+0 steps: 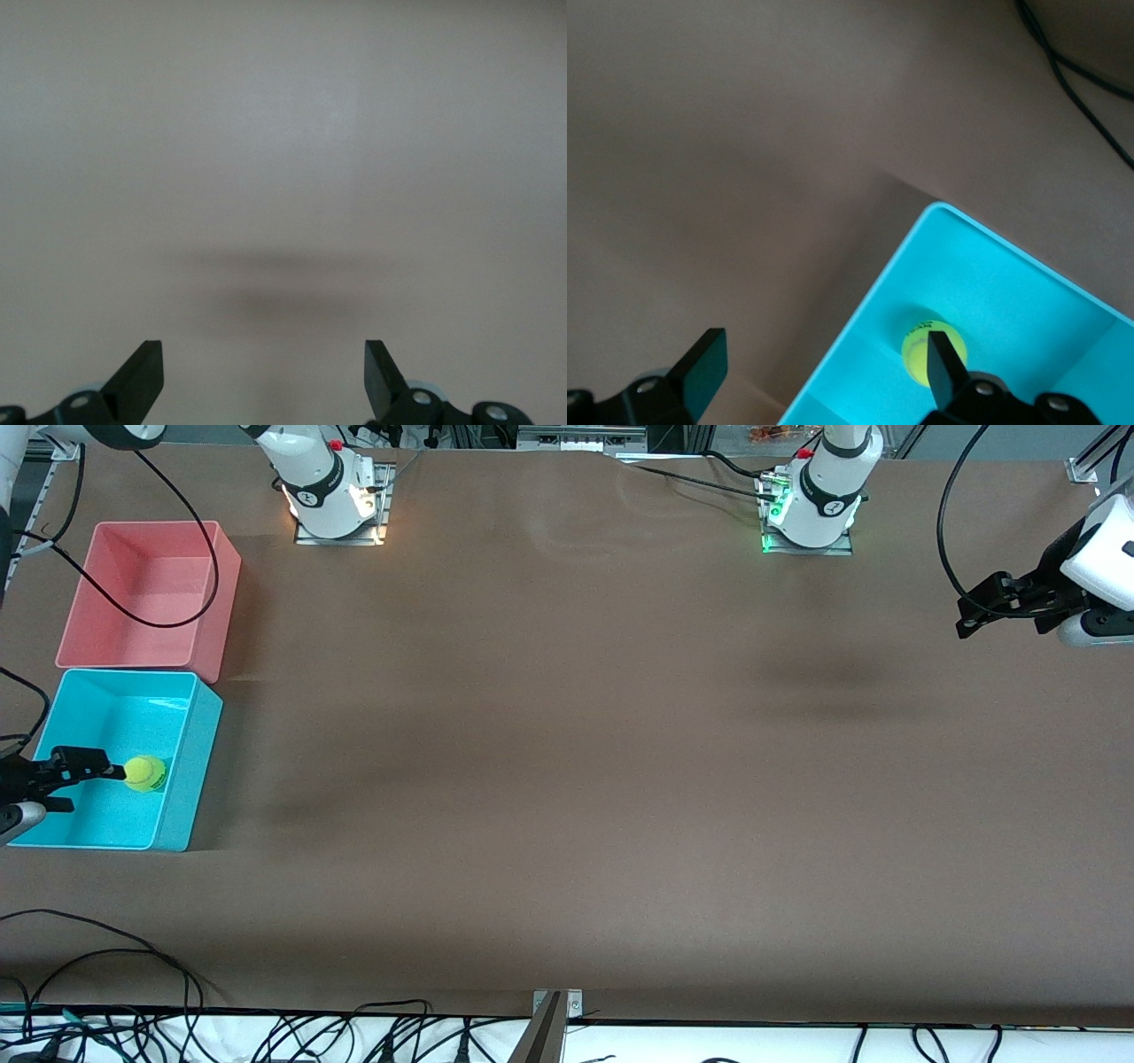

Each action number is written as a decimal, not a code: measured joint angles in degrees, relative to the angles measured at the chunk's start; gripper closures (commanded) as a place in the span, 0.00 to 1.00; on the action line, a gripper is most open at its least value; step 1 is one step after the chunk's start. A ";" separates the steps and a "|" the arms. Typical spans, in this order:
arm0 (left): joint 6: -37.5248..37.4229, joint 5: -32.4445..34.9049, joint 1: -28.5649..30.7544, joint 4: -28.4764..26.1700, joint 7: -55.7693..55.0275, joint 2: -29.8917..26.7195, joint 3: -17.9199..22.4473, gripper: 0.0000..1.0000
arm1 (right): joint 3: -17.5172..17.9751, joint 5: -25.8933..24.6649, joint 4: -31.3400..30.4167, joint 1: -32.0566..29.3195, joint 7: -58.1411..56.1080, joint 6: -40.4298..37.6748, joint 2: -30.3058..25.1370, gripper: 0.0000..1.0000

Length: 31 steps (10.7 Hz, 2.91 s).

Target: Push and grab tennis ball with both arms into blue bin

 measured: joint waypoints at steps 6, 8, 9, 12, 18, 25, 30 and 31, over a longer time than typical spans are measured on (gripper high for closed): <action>-0.06 0.01 -0.02 0.02 0.00 0.03 -0.08 0.00 | -0.26 0.00 -0.52 7.77 13.58 -2.31 -7.17 0.00; -0.07 0.01 -0.02 0.03 0.00 0.04 -0.10 0.00 | -1.19 -0.01 -4.29 10.97 21.23 -2.76 -12.12 0.00; -0.08 0.02 -0.02 0.04 0.00 0.05 -0.10 0.00 | -2.11 -0.01 -6.54 12.17 23.03 -2.79 -14.14 0.00; -0.08 0.02 -0.03 0.04 0.00 0.07 -0.10 0.00 | -12.05 4.37 -14.98 19.81 25.97 -2.79 -19.91 0.00; -0.10 0.02 -0.02 0.07 0.00 0.13 -0.10 0.00 | -16.65 5.16 -22.81 22.54 33.78 -5.36 -27.90 0.00; -0.11 0.02 -0.01 0.09 0.00 0.18 -0.10 0.00 | -6.80 -2.95 -30.25 15.55 36.05 -5.62 -36.26 0.00; -0.11 0.02 -0.01 0.09 0.00 0.18 -0.10 0.00 | -6.07 -4.28 -31.51 14.73 36.05 -2.43 -36.93 0.00; -0.11 0.02 -0.01 0.09 0.00 0.18 -0.10 0.00 | -6.04 -4.35 -31.79 14.65 36.05 -1.65 -36.93 0.00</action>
